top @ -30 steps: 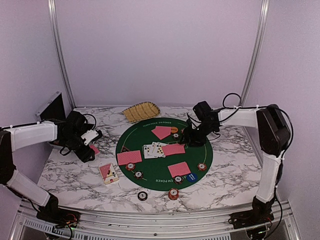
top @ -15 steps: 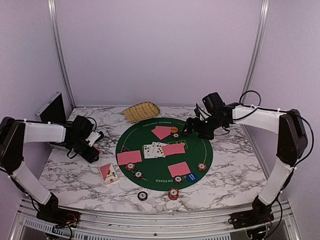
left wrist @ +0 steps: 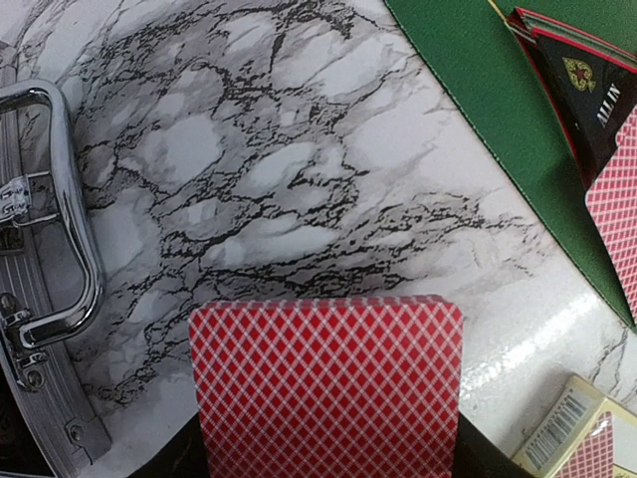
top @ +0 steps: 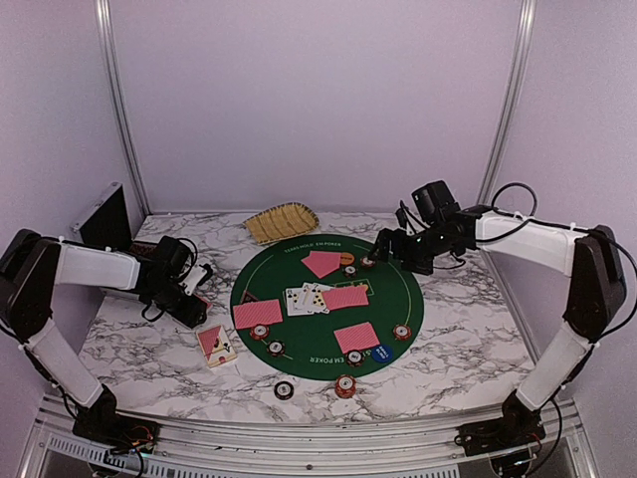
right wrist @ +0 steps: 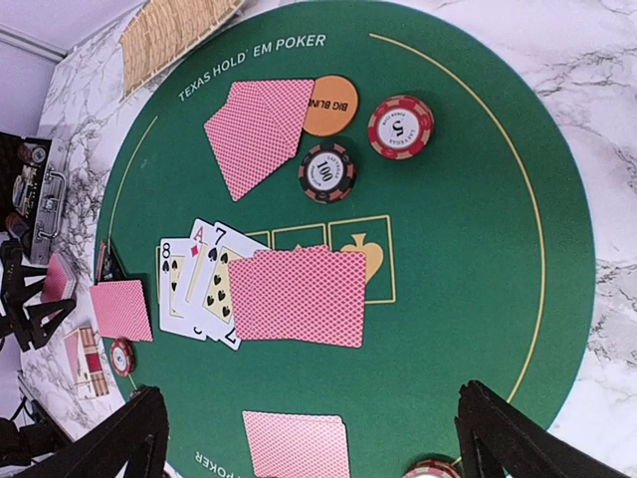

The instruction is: Distribute texas hold em gaming equipment

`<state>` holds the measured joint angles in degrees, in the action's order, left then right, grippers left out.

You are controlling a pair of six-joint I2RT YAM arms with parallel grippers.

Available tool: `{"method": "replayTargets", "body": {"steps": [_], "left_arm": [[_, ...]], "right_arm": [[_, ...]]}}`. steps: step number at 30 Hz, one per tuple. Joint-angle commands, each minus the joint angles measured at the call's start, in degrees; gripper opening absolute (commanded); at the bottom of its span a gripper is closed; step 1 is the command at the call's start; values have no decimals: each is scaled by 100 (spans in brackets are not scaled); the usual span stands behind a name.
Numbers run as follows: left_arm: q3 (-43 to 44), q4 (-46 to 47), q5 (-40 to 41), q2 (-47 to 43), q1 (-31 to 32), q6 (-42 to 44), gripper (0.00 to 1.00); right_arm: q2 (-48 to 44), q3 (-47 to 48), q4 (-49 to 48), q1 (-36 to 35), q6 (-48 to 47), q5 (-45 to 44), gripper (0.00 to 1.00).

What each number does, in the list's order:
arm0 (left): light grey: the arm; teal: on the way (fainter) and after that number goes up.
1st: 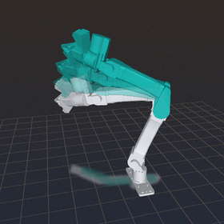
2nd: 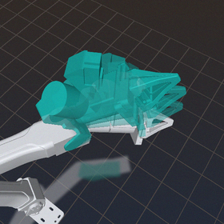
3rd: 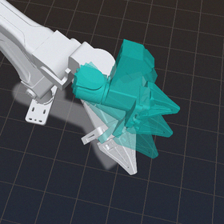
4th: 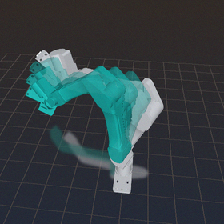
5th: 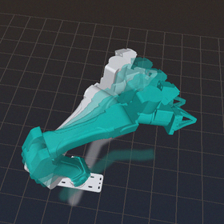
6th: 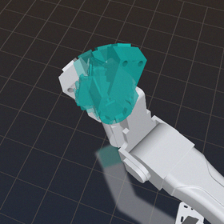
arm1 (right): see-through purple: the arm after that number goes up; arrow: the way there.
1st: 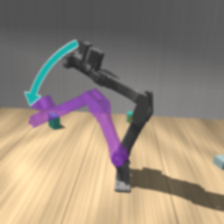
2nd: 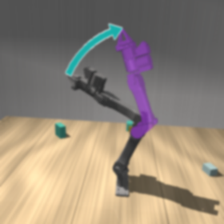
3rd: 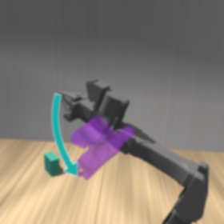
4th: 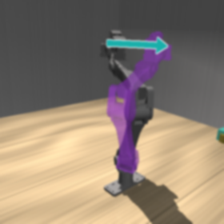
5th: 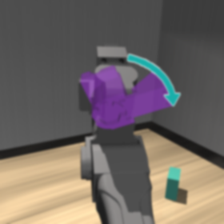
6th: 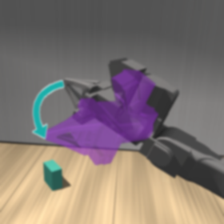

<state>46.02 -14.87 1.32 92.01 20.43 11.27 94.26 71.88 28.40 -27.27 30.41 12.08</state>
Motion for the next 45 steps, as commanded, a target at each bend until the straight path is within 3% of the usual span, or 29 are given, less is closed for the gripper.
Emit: {"method": "replayTargets", "body": {"steps": [1,8,19,27,33,37,42,45], "left_arm": [[-37,-12,-106,179,15,-94,47],[-54,-95,-251,-76,8,-25,98],[406,-886,-363,-766,-277,289,99],[804,-1064,-575,-1440,-673,721,99],[408,-23,-773,-1766,-1589,747,99],[-73,944,-1003,-1799,-2366,531,99],[-874,2551,-939,-1780,-2788,139,99],[-1155,3040,-1073,-1789,-2834,48,99]], "right_arm": [[-214,-120,-149,-7,113,-144,99],[-359,-180,-170,-12,189,-268,99],[-779,-308,-171,-18,159,-671,99],[-1405,-980,-631,255,-44,-2227,99],[-2024,-1646,-1046,922,-167,-3391,99],[-2404,-2342,-1331,1228,132,-5140,99],[-2805,-3570,-3007,1239,-304,-6725,99],[-2689,-3894,-3396,1248,-331,-7254,99]]}}
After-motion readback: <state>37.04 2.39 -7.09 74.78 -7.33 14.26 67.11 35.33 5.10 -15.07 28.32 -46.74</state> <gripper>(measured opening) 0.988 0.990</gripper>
